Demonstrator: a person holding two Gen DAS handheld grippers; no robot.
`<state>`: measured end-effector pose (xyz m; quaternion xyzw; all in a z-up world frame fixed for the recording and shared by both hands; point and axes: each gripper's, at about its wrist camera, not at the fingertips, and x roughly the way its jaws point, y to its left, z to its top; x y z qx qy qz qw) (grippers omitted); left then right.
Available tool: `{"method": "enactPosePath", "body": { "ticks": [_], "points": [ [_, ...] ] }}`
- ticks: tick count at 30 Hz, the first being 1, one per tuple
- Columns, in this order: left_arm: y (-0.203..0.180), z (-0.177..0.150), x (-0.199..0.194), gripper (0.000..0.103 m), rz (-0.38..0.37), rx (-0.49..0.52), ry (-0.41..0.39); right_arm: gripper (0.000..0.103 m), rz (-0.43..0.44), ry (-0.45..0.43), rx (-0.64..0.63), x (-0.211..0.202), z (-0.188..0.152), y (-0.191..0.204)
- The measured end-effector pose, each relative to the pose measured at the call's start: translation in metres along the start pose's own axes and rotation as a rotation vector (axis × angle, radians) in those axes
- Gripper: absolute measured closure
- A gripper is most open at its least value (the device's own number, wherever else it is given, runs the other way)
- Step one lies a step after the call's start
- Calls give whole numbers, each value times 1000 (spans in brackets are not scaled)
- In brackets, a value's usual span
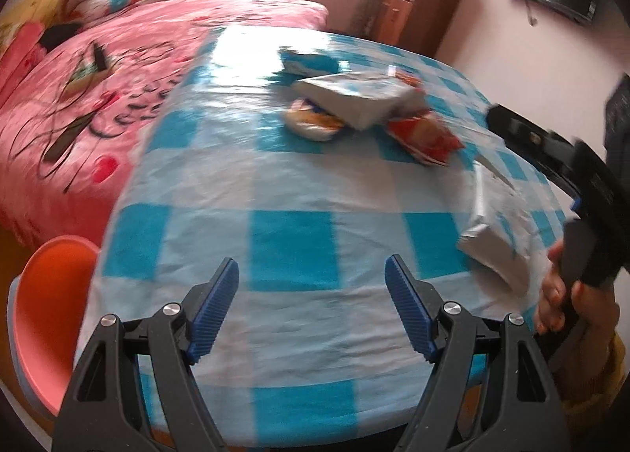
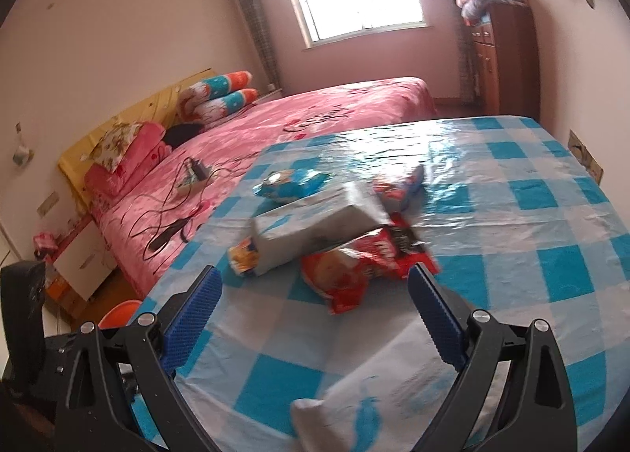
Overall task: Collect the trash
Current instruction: 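Move both tools back from the bucket over the table, then grasp the white feather-printed wipes pack with the left gripper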
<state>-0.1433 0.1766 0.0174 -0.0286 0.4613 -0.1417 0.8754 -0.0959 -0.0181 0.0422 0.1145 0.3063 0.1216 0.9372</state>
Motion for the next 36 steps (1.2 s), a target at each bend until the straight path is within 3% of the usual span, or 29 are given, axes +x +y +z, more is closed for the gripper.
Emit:
{"method": "enactPosePath", "body": {
  "ticks": [9,19,29,36],
  "points": [
    [-58,10,8,26,-93,135,22,9,-89,-20,124,-11,12,-67],
    [-128,16,23,26,-181,327,51,9,-107,-15,257,-17,16,-129],
    [-166,26,48,25,-154,457,99,9,-80,-4,314,-14,16,-155],
    [-175,30,57,19,-143,494,112,9,-46,2,328,-12,17,-158]
  ]
}}
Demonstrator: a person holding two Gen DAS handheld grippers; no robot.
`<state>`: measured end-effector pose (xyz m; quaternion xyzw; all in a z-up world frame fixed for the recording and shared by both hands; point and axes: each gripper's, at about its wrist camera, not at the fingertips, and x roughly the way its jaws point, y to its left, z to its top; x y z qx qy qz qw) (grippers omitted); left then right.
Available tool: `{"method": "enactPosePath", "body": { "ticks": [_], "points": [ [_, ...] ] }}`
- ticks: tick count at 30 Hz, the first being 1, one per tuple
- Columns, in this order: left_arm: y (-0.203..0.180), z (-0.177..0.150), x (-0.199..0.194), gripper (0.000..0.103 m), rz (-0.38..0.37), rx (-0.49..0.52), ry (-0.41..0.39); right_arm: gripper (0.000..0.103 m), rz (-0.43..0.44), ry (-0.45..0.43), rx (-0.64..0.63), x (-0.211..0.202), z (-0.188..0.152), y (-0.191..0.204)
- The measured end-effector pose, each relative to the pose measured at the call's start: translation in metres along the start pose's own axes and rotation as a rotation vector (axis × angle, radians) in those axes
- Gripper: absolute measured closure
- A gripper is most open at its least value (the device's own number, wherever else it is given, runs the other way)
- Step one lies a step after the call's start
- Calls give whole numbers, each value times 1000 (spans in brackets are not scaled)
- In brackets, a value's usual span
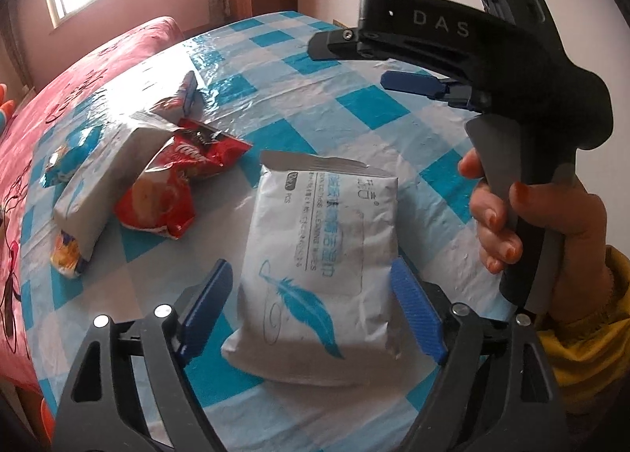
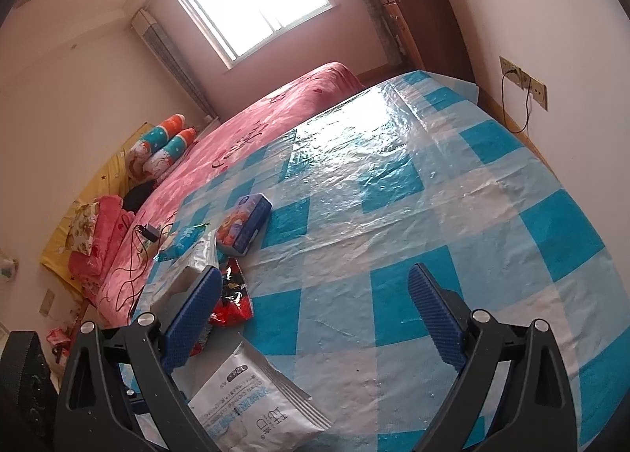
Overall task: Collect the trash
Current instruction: 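Grasp the white feather-printed wipes pack with the left gripper, then grasp the red milk-tea wrapper with the right gripper while the left gripper holds the wipes pack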
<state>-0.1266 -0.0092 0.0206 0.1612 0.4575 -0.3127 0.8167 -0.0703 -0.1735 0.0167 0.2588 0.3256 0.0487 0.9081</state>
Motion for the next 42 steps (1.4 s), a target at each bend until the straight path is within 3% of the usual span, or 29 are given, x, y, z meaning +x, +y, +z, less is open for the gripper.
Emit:
{"method": "enactPosePath", "body": {
  "ticks": [9,16,22,42],
  "points": [
    [-5,1,16,14,5,9,30,9,34,29,-13,8,-1,4],
    [3,-2,19,17,7,-68,9,9,61,66,-46,19,-4,14],
    [15,-6,13,25,29,-142,-18,9,84,104,-83,30,-10,26],
    [58,-40,-27,26,-8,-295,-32,9,148,187,-231,54,-27,72]
  ]
}}
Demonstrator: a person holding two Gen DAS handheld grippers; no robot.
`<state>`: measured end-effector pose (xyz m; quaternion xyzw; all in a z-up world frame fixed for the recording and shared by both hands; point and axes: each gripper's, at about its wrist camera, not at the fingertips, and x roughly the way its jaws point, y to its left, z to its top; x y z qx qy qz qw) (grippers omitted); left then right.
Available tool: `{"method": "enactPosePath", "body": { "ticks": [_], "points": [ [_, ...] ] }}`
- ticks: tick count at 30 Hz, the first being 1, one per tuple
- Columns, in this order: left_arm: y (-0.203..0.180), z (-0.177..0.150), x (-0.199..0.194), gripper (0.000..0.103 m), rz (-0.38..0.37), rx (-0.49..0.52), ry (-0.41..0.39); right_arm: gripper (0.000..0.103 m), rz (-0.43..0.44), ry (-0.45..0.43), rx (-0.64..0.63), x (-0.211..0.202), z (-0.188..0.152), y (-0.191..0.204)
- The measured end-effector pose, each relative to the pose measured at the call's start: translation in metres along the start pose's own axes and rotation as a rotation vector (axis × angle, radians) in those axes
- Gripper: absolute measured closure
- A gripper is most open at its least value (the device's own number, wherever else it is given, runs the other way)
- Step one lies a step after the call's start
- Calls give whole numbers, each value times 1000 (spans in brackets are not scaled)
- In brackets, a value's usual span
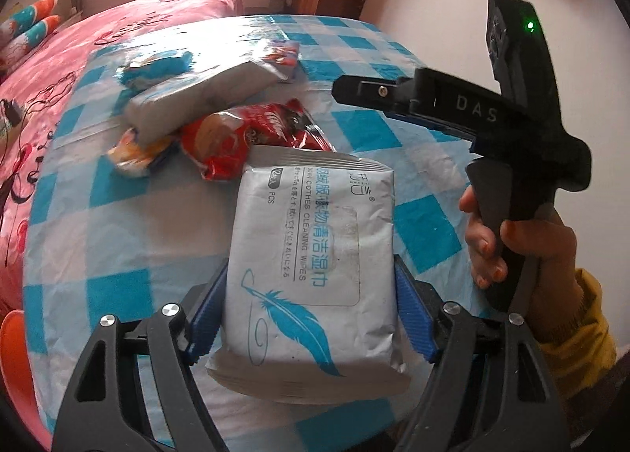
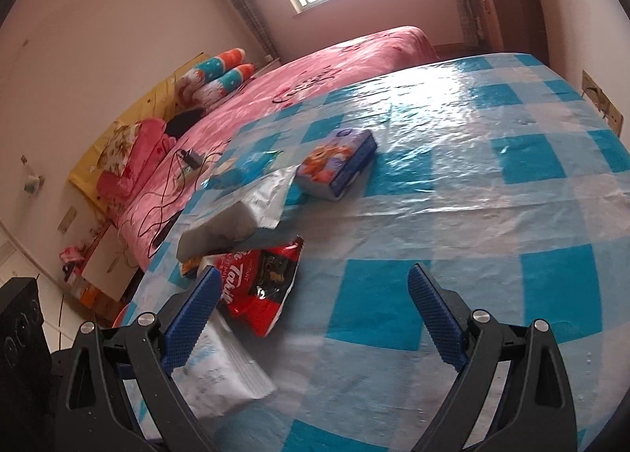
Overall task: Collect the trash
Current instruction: 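Grasp the red milk-tea wrapper with the right gripper while the left gripper holds the wipes pack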
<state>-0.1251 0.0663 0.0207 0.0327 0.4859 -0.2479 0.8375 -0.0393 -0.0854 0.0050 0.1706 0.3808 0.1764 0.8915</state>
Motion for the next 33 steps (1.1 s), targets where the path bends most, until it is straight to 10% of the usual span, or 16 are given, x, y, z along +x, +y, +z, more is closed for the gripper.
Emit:
{"method": "enactPosePath", "body": {
  "ticks": [33],
  "points": [
    [143,-53,-70,26,135,-253,-97,9,7,155,-291,69,-23,122]
  ]
}}
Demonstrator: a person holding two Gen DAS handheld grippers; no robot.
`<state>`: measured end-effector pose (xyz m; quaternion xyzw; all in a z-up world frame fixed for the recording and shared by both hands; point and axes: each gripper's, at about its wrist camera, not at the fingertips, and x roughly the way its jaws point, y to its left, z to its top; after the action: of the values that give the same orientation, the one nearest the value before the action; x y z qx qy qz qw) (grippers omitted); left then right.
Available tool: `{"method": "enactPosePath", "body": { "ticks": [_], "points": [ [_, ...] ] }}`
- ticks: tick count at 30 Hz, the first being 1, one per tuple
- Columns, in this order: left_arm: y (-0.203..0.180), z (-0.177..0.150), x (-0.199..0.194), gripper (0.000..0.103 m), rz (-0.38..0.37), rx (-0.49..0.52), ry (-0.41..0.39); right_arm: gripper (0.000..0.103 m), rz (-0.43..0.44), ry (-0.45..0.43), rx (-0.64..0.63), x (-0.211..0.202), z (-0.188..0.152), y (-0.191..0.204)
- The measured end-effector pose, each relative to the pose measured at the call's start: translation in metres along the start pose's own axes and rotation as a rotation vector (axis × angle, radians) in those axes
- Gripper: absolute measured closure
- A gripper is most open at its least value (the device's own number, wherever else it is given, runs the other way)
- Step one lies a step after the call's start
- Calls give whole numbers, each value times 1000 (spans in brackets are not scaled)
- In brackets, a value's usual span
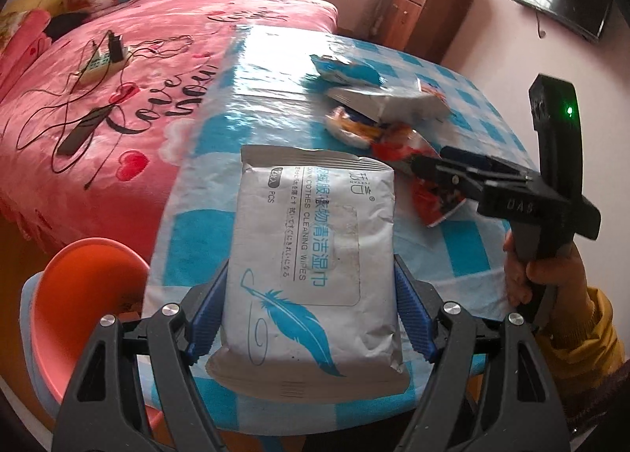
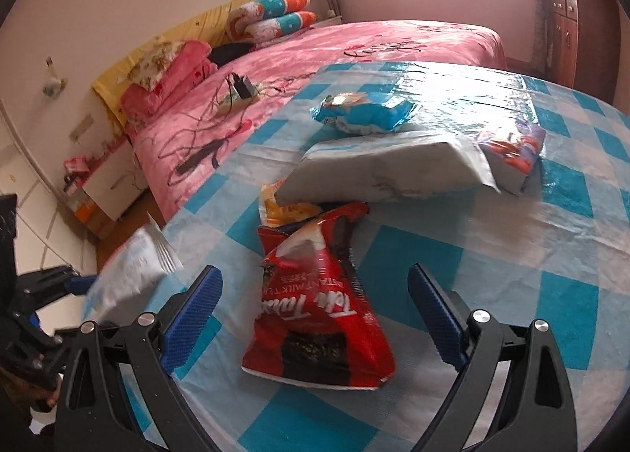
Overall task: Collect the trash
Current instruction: 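Grasp the red milk-tea wrapper with the right gripper while the left gripper holds the wipes pack, then carry both items over the orange bucket and open both grippers to drop them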
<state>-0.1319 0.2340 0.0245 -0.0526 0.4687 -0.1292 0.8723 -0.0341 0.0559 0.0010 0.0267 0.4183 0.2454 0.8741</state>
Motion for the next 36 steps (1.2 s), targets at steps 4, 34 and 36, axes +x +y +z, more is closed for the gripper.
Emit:
{"method": "enactPosePath", "body": {
  "ticks": [4,34,36],
  "points": [
    [11,-1,0,26,-6,-27,-12,23,-43,39,-32,12,1,8],
    [51,-15,-23,26,-82,-113,-119,55,-68,-4,8,-8,-7,23],
    [54,-16,-26,26,-80,-121,-128,55,-57,-13,13,-12,-5,28]
  ]
}}
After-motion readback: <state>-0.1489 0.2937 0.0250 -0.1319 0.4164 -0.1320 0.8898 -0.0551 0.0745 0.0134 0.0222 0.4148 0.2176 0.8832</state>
